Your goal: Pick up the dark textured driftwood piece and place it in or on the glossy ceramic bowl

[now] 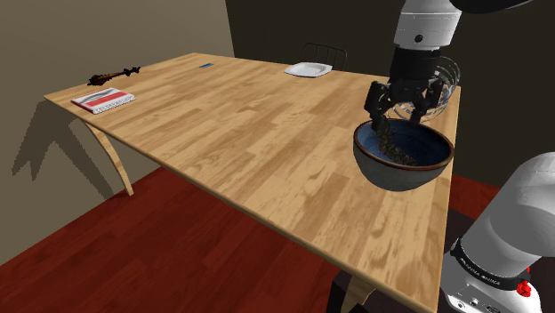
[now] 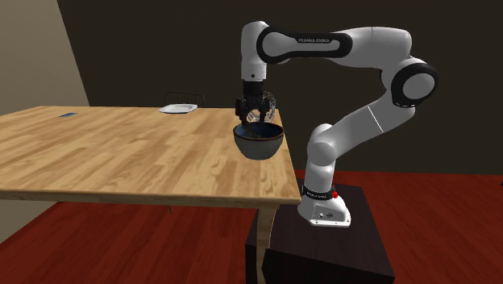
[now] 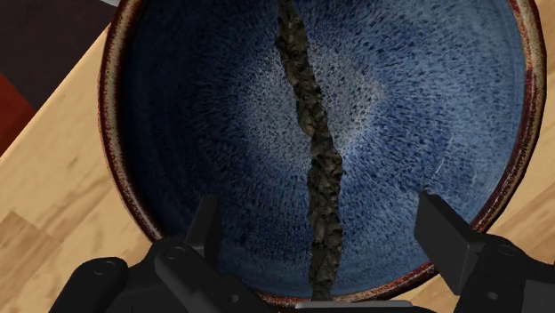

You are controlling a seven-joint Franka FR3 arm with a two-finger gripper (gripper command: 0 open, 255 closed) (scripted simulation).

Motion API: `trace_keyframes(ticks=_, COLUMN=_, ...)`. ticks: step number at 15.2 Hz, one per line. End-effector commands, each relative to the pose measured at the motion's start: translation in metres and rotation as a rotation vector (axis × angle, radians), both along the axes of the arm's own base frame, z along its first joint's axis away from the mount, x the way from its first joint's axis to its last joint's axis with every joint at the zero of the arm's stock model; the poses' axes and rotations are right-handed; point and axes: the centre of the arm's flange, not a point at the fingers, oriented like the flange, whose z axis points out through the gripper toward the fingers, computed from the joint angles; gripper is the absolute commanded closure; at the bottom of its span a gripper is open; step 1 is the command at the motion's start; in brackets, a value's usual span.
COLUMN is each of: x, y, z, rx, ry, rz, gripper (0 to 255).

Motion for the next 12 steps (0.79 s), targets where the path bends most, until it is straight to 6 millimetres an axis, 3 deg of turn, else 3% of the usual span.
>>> trace_keyframes(ticks=1, x=0.000, y=-0.001, z=0.013, rx=0.000, ry=0.000, rz=0.000, gripper=0)
trace_keyframes(ticks=4, x=0.001, y=-0.004, z=0.050, rx=0.000, ry=0.000, rz=0.000, gripper=0)
trace_keyframes(ticks=12, x=0.001, y=-0.004, z=0.050, rx=0.000, ry=0.000, rz=0.000, gripper=0)
